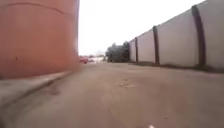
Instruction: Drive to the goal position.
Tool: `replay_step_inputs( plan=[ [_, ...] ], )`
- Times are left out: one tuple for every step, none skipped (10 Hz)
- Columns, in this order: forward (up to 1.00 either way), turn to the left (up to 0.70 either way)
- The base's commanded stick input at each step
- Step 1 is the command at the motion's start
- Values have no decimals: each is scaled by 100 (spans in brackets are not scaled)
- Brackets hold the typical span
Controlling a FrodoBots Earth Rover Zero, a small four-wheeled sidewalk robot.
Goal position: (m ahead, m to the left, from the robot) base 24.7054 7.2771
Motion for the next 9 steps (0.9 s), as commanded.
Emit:
replay_step_inputs(
  plan=[
    [50,0],
    [50,0],
    [50,0],
    [50,0],
    [50,0],
    [50,0],
    [50,0],
    [50,0],
    [50,0]
  ],
)
